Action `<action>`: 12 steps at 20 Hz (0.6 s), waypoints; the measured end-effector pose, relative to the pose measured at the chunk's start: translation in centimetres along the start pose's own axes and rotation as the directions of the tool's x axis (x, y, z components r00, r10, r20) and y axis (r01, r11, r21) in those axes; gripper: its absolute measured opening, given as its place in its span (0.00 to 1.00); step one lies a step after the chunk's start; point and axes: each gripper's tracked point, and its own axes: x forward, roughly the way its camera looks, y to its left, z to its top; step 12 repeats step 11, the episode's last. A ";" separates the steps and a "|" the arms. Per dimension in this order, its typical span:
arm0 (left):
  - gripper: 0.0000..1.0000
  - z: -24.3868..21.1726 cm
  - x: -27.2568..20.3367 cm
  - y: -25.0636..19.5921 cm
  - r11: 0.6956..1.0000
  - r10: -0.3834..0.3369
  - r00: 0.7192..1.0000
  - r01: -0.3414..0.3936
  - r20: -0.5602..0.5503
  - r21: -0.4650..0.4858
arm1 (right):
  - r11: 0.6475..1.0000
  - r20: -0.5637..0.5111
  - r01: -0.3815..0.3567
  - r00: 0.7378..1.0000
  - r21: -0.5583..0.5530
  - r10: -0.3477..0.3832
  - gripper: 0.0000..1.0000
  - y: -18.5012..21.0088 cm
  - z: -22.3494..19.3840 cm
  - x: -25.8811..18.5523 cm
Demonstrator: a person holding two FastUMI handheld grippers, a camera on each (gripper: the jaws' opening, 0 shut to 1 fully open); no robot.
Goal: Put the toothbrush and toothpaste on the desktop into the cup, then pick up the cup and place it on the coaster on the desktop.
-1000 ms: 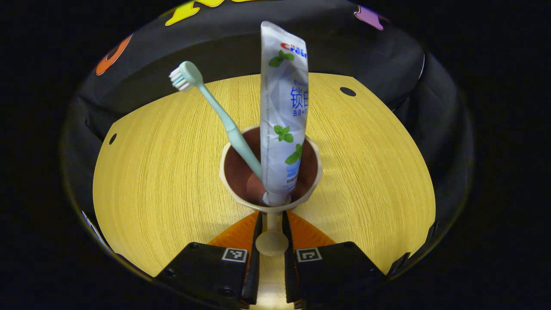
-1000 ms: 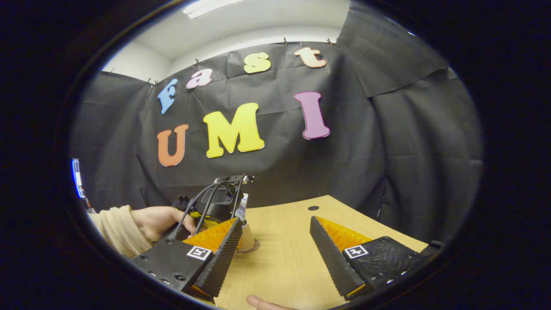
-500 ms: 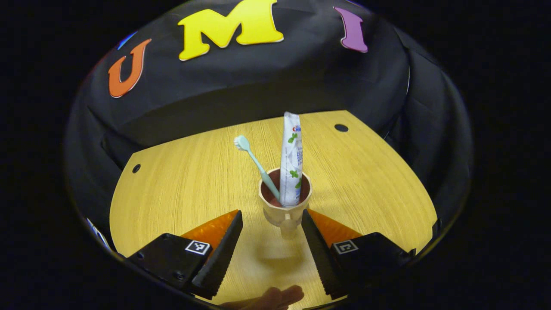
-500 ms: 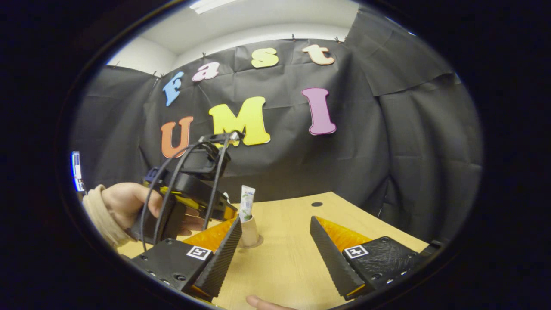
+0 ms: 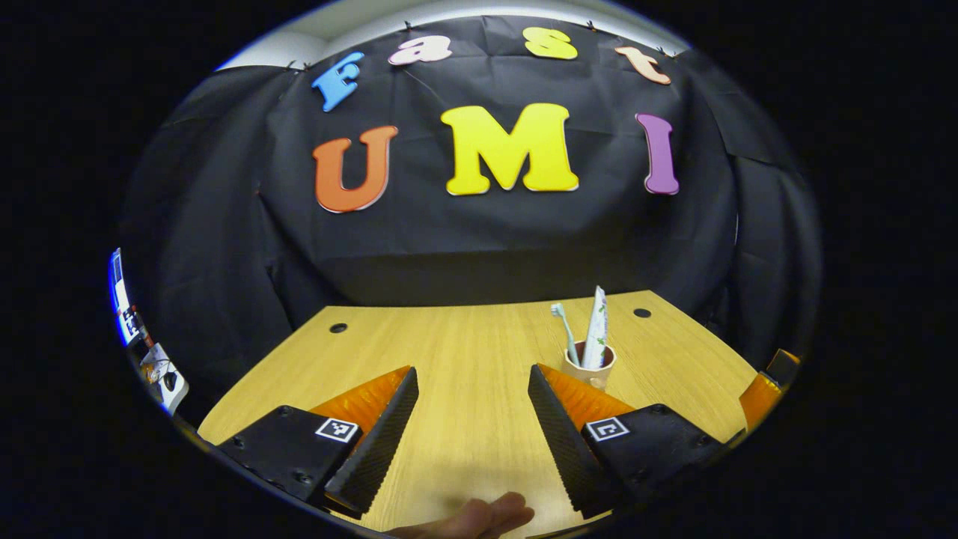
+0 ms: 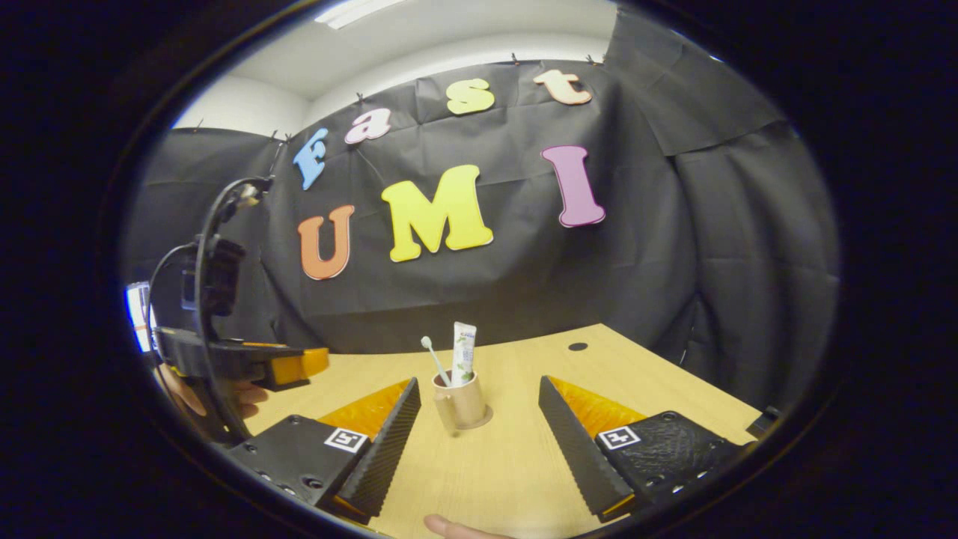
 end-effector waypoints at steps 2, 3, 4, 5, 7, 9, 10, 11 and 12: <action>0.94 -0.4 -2.4 2.1 1.000 0.025 0.998 -0.024 0.056 -0.012 | 1.000 -0.011 -0.024 1.000 0.016 0.024 0.96 1.1 -0.1 -0.3; 0.93 -1.5 -4.6 3.8 0.999 0.041 0.997 -0.038 0.066 -0.035 | 1.000 0.003 -0.018 1.000 0.003 0.018 0.95 1.4 0.3 -0.4; 0.94 -2.4 -5.3 4.4 0.998 0.042 0.997 -0.038 0.062 -0.059 | 1.000 0.022 -0.012 1.000 -0.019 0.013 0.96 1.8 0.8 -0.6; 0.94 -3.2 -6.2 5.6 0.994 0.054 0.996 -0.047 0.070 -0.096 | 0.999 0.044 -0.012 0.999 -0.048 0.015 0.95 2.7 1.2 -0.8; 0.94 -3.8 -7.3 7.6 0.988 0.096 0.991 -0.083 0.098 -0.129 | 0.997 0.067 -0.023 0.997 -0.075 0.028 0.96 3.9 1.5 -1.3; 0.94 -4.3 -7.8 7.8 0.989 0.089 0.990 -0.074 0.111 -0.131 | 0.997 0.067 -0.026 0.997 -0.077 0.031 0.95 4.7 1.3 -1.5; 0.95 -4.4 -7.9 7.5 0.990 0.076 0.991 -0.062 0.113 -0.129 | 0.996 0.071 -0.021 0.997 -0.082 0.027 0.95 5.0 1.3 -1.5; 0.97 -4.4 -7.9 7.2 0.992 0.060 0.991 -0.046 0.117 -0.118 | 0.996 0.072 -0.015 0.997 -0.085 0.021 0.95 5.2 1.3 -1.6; 0.97 -4.4 -7.9 7.2 0.992 0.060 0.991 -0.046 0.117 -0.118 | 0.996 0.072 -0.015 0.997 -0.085 0.021 0.95 5.2 1.3 -1.6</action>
